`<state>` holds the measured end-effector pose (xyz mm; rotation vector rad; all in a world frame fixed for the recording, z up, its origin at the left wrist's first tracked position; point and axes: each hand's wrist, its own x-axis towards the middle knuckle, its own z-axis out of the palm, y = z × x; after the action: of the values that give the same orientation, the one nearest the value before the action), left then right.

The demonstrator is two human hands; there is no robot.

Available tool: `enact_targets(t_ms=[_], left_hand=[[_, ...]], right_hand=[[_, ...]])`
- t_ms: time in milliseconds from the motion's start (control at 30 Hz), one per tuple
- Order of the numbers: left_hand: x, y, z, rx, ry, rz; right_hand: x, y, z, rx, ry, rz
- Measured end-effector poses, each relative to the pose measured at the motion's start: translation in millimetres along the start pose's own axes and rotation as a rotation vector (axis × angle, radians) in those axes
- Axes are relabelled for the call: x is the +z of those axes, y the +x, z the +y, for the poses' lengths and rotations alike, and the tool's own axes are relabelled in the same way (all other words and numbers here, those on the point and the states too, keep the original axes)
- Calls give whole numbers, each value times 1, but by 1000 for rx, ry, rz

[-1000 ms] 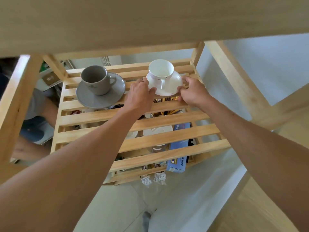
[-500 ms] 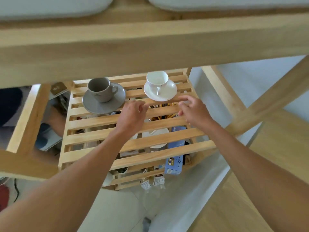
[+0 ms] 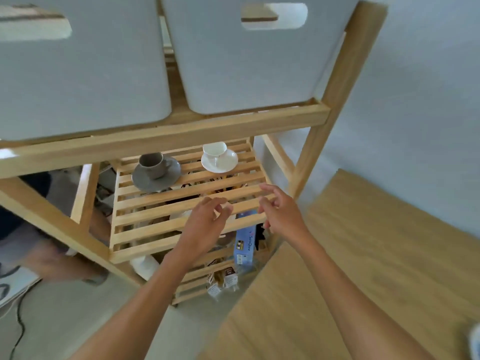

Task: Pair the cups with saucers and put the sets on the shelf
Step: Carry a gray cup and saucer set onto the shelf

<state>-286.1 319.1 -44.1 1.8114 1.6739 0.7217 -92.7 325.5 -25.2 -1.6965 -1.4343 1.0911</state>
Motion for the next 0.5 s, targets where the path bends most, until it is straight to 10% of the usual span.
enact_targets(t_ms=[500], left_hand=[[57, -160, 129, 154, -227, -87]], right_hand=[[-97, -230, 33, 71, 211, 280]])
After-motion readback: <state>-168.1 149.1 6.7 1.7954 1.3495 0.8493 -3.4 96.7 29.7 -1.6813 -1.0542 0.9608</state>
